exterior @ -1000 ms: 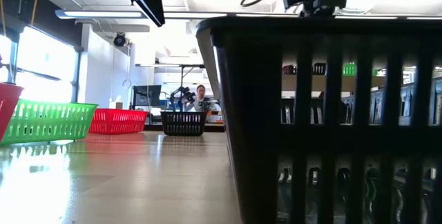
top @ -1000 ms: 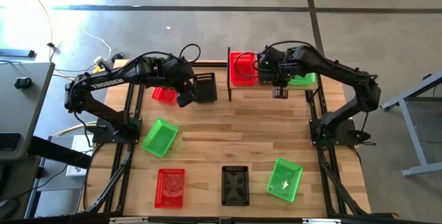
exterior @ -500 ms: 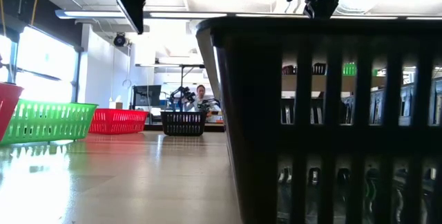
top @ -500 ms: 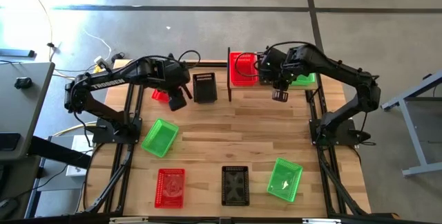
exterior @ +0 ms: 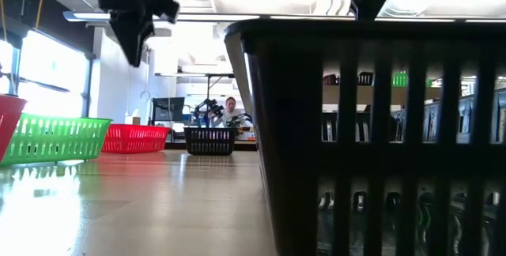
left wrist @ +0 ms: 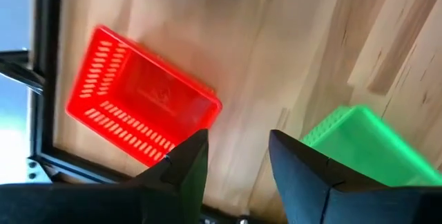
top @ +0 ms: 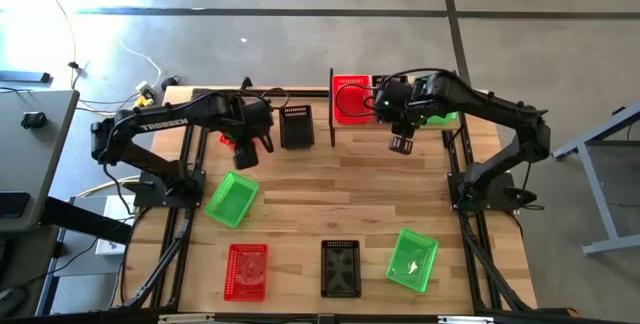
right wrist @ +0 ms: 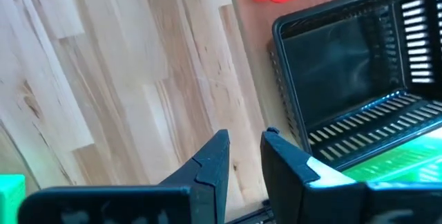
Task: Stack baskets on shelf by color
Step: Stack the top red bin on top of the red bin on the shelf
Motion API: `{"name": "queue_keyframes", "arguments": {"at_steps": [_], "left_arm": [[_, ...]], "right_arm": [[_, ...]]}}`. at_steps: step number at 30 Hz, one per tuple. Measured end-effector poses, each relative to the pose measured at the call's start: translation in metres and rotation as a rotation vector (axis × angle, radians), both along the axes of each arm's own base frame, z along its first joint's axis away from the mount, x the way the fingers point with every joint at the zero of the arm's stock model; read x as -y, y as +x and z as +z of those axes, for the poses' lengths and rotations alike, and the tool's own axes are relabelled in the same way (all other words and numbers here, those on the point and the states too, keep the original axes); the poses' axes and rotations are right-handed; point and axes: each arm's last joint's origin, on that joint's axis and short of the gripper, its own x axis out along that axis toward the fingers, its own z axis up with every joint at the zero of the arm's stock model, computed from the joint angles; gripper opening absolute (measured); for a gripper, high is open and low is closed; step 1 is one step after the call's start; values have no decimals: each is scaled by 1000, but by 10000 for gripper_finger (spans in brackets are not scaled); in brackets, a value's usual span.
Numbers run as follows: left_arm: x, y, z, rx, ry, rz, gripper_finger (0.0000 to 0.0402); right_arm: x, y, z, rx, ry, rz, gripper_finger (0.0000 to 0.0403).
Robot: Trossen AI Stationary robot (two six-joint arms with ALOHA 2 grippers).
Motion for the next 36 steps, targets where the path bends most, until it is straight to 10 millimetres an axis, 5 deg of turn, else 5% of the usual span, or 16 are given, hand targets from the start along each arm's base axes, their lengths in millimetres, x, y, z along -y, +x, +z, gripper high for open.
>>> {"name": "queue_keyframes", "arguments": {"at_steps": [10,26,36], "left_arm": [[-11,-15,-31,-128,-67,-46,163],[-31,10,-79,-322,-121,-92,163],[-29,-2,-118,-401,-92,-193,165]], "right_arm": [[-5,2,0,28,18,-99,69],[-6,2,0,58,64,-200,69],[-6,2,0,68,74,-241,69]]}}
